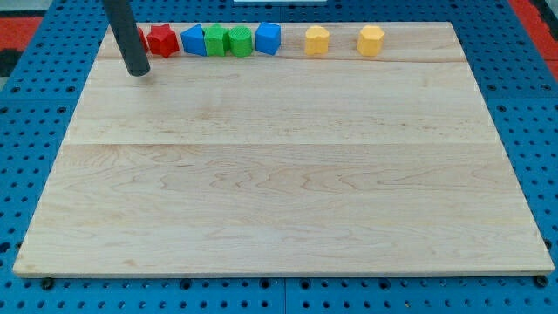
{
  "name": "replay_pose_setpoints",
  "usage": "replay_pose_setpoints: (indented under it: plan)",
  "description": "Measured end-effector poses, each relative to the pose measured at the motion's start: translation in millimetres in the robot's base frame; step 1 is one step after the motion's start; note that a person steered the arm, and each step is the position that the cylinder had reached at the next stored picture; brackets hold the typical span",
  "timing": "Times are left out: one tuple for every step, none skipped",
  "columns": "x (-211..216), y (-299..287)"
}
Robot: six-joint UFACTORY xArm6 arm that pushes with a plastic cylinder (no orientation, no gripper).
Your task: Push the green circle towards bottom
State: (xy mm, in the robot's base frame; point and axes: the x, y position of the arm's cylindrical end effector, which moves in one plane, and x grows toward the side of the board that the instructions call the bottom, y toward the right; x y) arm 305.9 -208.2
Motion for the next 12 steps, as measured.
replay_pose_setpoints:
  plan:
    - [21,41]
    - [47,134]
    - [43,248]
    - [35,314]
    - [8,368]
    - [-44,408]
    - [-98,416]
    - [-114,399]
    - [-115,349]
    - [-113,280]
    - [-113,218]
    - [-114,161]
